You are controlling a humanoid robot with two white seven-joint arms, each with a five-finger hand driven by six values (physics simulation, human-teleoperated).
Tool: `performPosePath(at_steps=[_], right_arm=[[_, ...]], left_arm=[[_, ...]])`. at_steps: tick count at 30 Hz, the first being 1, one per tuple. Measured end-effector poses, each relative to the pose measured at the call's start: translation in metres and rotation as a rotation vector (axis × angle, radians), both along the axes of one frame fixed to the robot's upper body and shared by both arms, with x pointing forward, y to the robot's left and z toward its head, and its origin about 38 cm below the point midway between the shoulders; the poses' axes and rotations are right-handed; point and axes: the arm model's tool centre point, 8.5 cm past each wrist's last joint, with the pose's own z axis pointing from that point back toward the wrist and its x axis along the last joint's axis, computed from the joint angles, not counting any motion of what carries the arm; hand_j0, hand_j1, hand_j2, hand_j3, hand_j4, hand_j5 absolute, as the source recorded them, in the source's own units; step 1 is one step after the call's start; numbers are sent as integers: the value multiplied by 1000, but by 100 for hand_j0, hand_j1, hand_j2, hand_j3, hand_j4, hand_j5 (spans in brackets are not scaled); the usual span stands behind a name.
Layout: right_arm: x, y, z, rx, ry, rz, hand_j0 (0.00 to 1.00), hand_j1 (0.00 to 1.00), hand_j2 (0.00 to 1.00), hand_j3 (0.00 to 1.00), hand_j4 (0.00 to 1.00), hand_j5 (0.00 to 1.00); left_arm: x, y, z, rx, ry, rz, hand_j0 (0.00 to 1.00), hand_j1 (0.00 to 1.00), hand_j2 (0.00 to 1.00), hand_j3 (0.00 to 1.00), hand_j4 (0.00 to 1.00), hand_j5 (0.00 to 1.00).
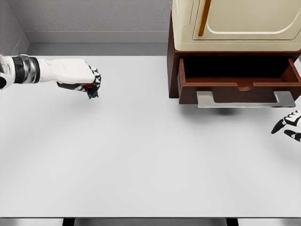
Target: Put the switch into the drawer with left arm, and close the drawer with right arm
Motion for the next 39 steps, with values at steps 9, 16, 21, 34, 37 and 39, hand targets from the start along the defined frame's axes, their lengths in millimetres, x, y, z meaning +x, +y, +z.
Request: performPosePath(at_steps=[9,16,21,34,37,39], right_arm=[[0,0,0,0,-1,0,50,50,50,50,50,50],[0,0,0,1,-2,0,50,50,50,50,50,50],[0,0,0,1,-1,0,50,50,50,50,50,50],[0,0,0,1,1,1,50,50,50,50,50,50],[0,0,0,1,1,1,50,50,50,50,50,50],[0,0,-1,1,3,1,50,50,50,50,50,50]], left_arm=[[-1,-55,24,-76,-45,-120,32,32,32,32,32,32],[3,-83,52,-122,-90,-174,32,32,32,32,32,32],[2,-100,65,-165,-97,-210,32,32,32,32,32,32],[1,-153,90,-227,-126,-305,31,31,31,31,31,31],[2,-164,91,-240,-121,-318,31,31,31,31,31,31],[1,-172,93,-247,-122,-330,31,31,31,31,31,31]])
